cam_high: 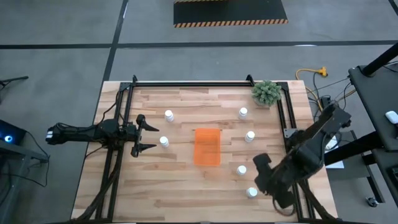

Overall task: Pick and place pill bottles into a basket
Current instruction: Put the white pill bottle into the orange bin

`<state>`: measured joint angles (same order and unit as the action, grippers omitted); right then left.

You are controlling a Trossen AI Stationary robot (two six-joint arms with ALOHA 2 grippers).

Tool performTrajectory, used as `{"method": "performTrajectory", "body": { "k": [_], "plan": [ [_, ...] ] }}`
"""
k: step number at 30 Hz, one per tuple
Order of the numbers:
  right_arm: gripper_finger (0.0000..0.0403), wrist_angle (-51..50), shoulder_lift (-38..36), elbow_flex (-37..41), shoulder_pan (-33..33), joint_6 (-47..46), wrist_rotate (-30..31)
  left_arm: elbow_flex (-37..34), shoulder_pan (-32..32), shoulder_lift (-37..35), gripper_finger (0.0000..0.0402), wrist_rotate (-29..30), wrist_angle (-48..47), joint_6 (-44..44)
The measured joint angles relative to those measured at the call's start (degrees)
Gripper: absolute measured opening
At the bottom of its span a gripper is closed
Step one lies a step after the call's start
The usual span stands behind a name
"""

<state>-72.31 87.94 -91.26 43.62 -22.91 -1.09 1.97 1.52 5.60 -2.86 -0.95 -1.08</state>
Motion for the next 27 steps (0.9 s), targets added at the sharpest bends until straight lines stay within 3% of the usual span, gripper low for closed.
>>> {"method": "performTrajectory", "body": {
  "k": [10, 16, 27],
  "plan": [
    [0.026, -0.9, 6.7, 0.1, 1.8, 0.4, 3.0, 0.0, 0.0, 0.0, 0.0315, 0.0, 0.0, 0.0],
    [0.026, -0.6, 6.6, 1.7, 2.3, 0.5, 7.2, 0.0, 0.0, 0.0, 0.0315, 0.0, 0.0, 0.0],
    [0.026, 6.2, 5.1, 10.4, 2.6, 0.7, 8.8, 0.0, 0.0, 0.0, 0.0315, 0.0, 0.0, 0.0]
  ]
}}
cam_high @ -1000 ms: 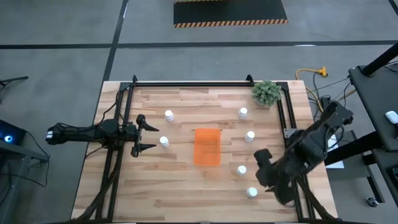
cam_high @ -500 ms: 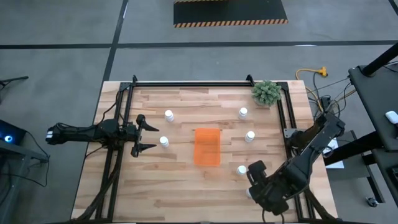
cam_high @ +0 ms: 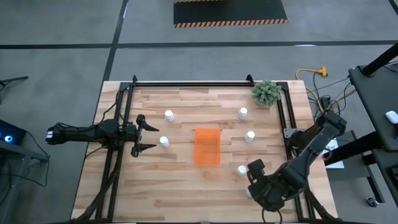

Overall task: Pick and place pill bottles into a basket
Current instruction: Put the white pill bottle into the orange bin

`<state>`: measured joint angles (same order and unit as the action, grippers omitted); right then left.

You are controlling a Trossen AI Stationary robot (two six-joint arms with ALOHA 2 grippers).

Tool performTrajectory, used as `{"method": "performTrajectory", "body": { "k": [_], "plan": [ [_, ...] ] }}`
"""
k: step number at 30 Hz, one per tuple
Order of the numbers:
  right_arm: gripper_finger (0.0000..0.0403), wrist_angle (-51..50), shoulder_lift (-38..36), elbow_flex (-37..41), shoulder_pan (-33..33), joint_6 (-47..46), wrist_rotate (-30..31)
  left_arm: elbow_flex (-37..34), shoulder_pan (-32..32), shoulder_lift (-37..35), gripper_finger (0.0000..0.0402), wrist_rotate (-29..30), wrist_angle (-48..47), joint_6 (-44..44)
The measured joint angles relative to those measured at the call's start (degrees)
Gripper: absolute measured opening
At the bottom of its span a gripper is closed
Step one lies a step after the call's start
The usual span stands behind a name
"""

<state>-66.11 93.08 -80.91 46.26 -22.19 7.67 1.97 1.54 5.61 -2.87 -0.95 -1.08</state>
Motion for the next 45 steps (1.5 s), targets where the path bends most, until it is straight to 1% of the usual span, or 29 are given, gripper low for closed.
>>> {"method": "performTrajectory", "body": {
  "k": [6, 13, 24, 29, 40, 45],
  "plan": [
    [0.026, 2.7, -0.1, 4.5, 0.0, -0.1, -0.2, 0.0, 0.0, 0.0, 0.0315, 0.0, 0.0, 0.0],
    [0.026, 11.7, -0.6, 9.9, 0.0, -0.1, -3.1, 0.0, 0.0, 0.0, 0.0315, 0.0, 0.0, 0.0],
    [0.026, 15.8, 0.1, 12.2, 0.0, 0.1, -3.7, 0.0, 0.0, 0.0, 0.0315, 0.0, 0.0, 0.0],
    [0.026, 17.6, 0.2, 14.3, 0.0, 0.1, -3.7, 0.0, 0.0, 0.0, 0.0315, 0.0, 0.0, 0.0],
    [0.026, 25.1, 0.2, 19.1, 0.0, -0.3, -4.8, 0.0, 0.0, 0.0, 0.0315, 0.0, 0.0, 0.0],
    [0.026, 26.3, 0.2, 20.1, 0.0, -0.4, -4.8, 0.0, 0.0, 0.0, 0.0315, 0.0, 0.0, 0.0]
  ]
}}
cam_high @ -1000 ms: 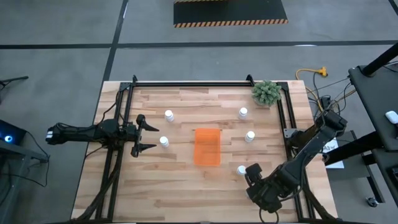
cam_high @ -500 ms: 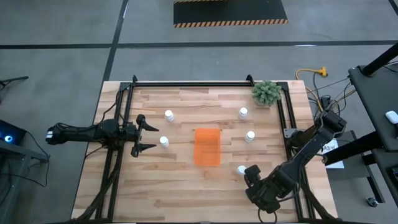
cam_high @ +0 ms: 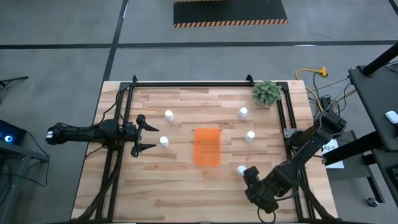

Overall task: Pick and place pill bottles into a basket
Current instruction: Put the white pill bottle into the orange bin

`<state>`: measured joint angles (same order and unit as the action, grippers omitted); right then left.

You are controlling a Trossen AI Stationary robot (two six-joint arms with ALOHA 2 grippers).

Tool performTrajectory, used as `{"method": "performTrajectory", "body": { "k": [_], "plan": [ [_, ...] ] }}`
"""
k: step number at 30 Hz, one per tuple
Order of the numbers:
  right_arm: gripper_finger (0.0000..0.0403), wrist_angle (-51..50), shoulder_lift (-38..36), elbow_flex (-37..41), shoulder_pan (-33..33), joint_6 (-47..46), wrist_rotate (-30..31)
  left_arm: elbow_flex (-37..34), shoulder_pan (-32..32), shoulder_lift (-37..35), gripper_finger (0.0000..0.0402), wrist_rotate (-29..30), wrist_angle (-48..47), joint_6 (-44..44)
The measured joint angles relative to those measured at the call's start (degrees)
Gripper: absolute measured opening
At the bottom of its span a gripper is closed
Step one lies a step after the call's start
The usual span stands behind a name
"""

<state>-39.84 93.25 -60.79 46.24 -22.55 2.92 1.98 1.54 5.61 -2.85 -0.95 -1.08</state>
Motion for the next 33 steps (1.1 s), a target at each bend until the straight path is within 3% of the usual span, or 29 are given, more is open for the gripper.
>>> {"method": "performTrajectory", "body": {
  "k": [28, 33],
  "plan": [
    [0.026, 1.0, 1.0, 0.4, 0.0, 0.1, -0.4, 0.0, 0.0, 0.0, 0.0315, 0.0, 0.0, 0.0],
    [0.0231, 1.0, 1.0, 0.5, 0.0, 0.3, -0.5, 0.0, 0.0, 0.0, 0.0315, 0.0, 0.0, 0.0]
  ]
}}
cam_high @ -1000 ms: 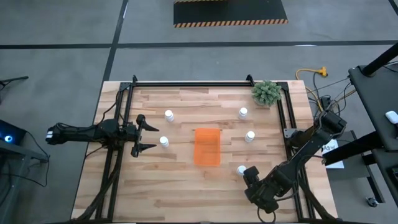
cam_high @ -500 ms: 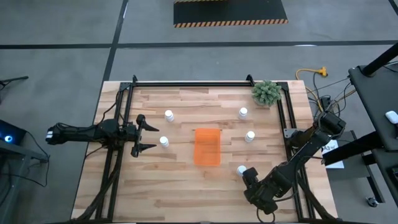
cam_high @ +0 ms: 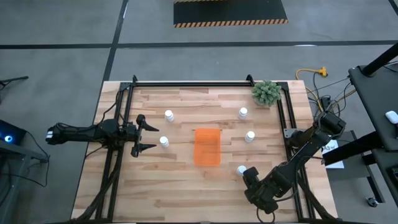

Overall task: Pick and place pill bottles into a basket
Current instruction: Put the white pill bottle into the orange bin

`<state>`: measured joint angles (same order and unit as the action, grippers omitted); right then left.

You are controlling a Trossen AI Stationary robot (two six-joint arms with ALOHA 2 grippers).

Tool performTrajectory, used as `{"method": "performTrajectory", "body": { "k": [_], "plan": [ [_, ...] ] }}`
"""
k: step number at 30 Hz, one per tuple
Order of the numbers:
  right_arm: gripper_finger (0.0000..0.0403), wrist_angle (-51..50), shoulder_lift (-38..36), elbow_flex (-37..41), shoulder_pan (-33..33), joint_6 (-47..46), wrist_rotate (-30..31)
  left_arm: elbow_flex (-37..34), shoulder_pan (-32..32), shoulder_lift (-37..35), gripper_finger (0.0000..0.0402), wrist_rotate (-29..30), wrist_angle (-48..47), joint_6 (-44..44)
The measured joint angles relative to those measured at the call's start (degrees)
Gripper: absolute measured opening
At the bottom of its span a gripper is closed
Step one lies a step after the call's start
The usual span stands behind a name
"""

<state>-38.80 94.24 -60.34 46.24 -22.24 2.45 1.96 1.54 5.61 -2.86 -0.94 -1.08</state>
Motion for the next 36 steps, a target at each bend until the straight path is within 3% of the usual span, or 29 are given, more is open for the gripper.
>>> {"method": "performTrajectory", "body": {
  "k": [9, 21, 36],
  "plan": [
    [0.0148, -1.5, -0.1, 0.0, 0.0, 0.7, -1.1, 0.0, 0.0, 0.0, 0.0315, 0.0, 0.0, 0.0],
    [0.0158, -3.1, -0.1, -0.8, -0.2, 1.8, -1.0, 0.0, 0.0, 0.0, 0.0315, 0.0, 0.0, 0.0],
    [0.0155, -8.6, -0.1, -9.5, -3.9, 3.2, -0.9, 0.0, 0.0, 0.0, 0.0315, 0.0, 0.0, 0.0]
  ]
}}
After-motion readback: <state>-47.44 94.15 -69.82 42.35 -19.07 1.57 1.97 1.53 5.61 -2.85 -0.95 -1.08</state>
